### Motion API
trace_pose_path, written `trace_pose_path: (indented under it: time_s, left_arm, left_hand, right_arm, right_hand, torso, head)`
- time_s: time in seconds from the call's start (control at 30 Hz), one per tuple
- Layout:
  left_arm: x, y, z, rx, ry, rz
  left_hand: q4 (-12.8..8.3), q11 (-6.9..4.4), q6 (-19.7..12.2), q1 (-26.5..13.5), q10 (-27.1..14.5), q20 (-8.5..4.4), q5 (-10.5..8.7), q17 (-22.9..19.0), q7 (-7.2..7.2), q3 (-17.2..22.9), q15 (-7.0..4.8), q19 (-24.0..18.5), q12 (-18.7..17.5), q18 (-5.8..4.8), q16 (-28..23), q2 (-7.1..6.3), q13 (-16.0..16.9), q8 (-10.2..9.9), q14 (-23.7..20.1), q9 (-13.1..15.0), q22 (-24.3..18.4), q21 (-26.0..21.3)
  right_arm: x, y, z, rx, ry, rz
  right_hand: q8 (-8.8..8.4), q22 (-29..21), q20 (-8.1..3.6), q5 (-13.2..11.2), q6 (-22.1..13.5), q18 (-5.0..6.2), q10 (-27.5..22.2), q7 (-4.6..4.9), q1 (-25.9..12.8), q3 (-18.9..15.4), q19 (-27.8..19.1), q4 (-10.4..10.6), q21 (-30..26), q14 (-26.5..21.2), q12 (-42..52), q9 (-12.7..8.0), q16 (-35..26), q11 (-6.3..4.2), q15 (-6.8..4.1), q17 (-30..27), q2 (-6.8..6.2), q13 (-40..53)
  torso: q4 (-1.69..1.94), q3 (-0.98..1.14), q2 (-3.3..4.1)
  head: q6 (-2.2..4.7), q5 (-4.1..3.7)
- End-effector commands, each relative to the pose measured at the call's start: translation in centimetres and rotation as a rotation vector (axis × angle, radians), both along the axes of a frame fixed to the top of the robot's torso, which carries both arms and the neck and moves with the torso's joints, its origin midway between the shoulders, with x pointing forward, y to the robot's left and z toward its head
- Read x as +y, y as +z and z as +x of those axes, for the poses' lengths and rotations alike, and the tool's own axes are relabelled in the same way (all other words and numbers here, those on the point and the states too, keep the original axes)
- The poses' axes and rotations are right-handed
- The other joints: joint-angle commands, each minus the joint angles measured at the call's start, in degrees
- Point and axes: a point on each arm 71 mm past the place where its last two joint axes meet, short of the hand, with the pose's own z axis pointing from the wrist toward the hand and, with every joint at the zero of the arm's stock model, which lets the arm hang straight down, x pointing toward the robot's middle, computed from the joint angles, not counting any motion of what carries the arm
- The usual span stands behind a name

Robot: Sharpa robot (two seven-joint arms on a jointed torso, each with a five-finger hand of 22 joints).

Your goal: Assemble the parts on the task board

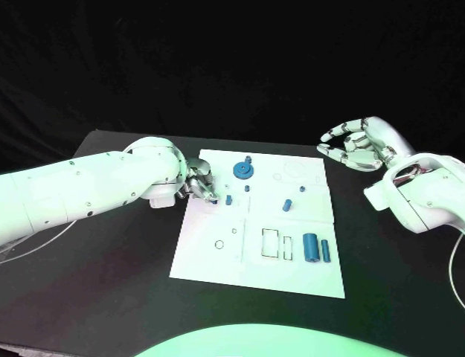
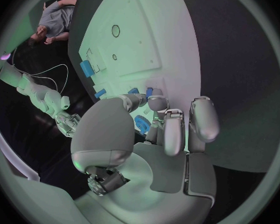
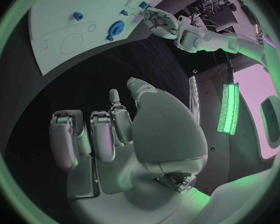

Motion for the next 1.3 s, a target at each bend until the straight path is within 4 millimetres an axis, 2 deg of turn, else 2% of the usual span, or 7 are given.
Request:
trace_pose_path:
  time_s: [0.03, 0.17, 0.63, 1.1, 1.3]
  left_arm:
    - [-0.20, -0.30, -0.20, 0.029, -0.010, 0.018]
    - [-0.24, -0.31, -0.16, 0.030, -0.006, 0.020]
    - [-0.29, -0.27, 0.03, 0.018, 0.006, 0.017]
    - [-0.04, -0.41, 0.38, 0.020, 0.017, 0.025]
    - [0.12, -0.45, 0.40, 0.025, 0.018, 0.030]
  left_hand:
    - [-2.75, -0.11, 0.93, -0.95, 0.35, 0.01, 0.29, 12.56, -0.72, 2.99, -0.41, 0.39, 0.22, -0.17, 0.35, -0.36, 0.28, 0.20, 5.27, -0.20, 0.25, 0.19]
    - [-1.31, -0.34, 1.61, -2.95, 0.72, -0.18, 0.25, 12.70, -1.01, 1.17, -0.62, 0.61, 0.49, -0.26, 0.42, -0.89, 0.65, 0.33, 5.31, -0.69, 0.69, 0.42]
    - [1.70, -0.60, 2.66, -5.77, 1.32, -0.48, 0.30, 13.06, -1.30, -3.01, -0.88, 1.00, 0.93, -0.41, 0.63, -1.05, 1.37, 0.47, 5.41, -1.79, 1.47, 0.81]
    - [3.61, -0.62, 2.93, -6.77, 1.42, -0.54, 0.33, 13.20, -1.31, -5.90, -0.92, 0.99, 0.99, -0.42, 0.70, -0.89, 1.52, 0.50, 5.44, -2.38, 1.52, 0.80]
    - [4.42, -0.60, 3.00, -7.29, 1.46, -0.54, 0.35, 13.20, -1.29, -7.96, -0.92, 0.99, 1.02, -0.42, 0.71, -1.48, 1.59, 0.51, 5.44, -2.71, 1.55, 0.78]
  right_arm:
    - [0.10, -0.06, -0.06, 0.004, 0.012, -0.005]
    - [0.10, -0.06, -0.06, 0.004, 0.011, -0.005]
    - [0.06, -0.04, -0.09, 0.003, 0.011, -0.005]
    - [0.03, -0.03, -0.12, 0.004, 0.011, -0.005]
    - [-0.04, -0.03, -0.14, 0.003, 0.010, -0.005]
  right_hand:
    - [0.08, 12.75, -0.37, 0.36, -0.42, 0.70, -0.03, -0.12, -0.56, 0.29, 3.57, 0.18, -0.35, 4.27, -0.02, 0.08, -0.20, -0.16, -0.49, 7.62, 0.11, 4.13]
    - [0.08, 12.75, -0.37, 0.36, -0.42, 0.70, -0.03, -0.12, -0.56, 0.29, 3.57, 0.18, -0.35, 4.27, -0.02, 0.08, -0.20, -0.16, -0.49, 7.62, 0.11, 4.13]
    - [0.13, 12.71, -0.38, 0.36, -0.47, 0.73, -0.06, -0.12, -0.69, 0.34, 3.52, 0.24, -0.44, 4.26, -0.06, 0.09, -0.23, -0.16, -0.50, 7.56, 0.09, 4.09]
    - [0.13, 12.71, -0.38, 0.36, -0.47, 0.73, -0.06, -0.12, -0.69, 0.34, 3.52, 0.24, -0.44, 4.26, -0.06, 0.09, -0.23, -0.16, -0.50, 7.56, 0.09, 4.09]
    - [0.16, 12.68, -0.38, 0.35, -0.51, 0.74, -0.05, -0.12, -0.79, 0.35, 3.50, 0.27, -0.49, 4.26, -0.05, 0.10, -0.23, -0.16, -0.50, 7.56, 0.05, 4.09]
  torso:
    - [0.01, 0.01, 0.02]
    - [0.01, -0.01, 0.00]
    - [0.05, -0.01, 0.05]
    - [0.07, -0.04, 0.01]
    - [0.08, -0.06, 0.00]
  head:
    - [-0.02, -0.07]
    - [0.04, -0.13]
    - [-0.03, -0.30]
    - [-0.16, -0.51]
    - [-0.22, -0.53]
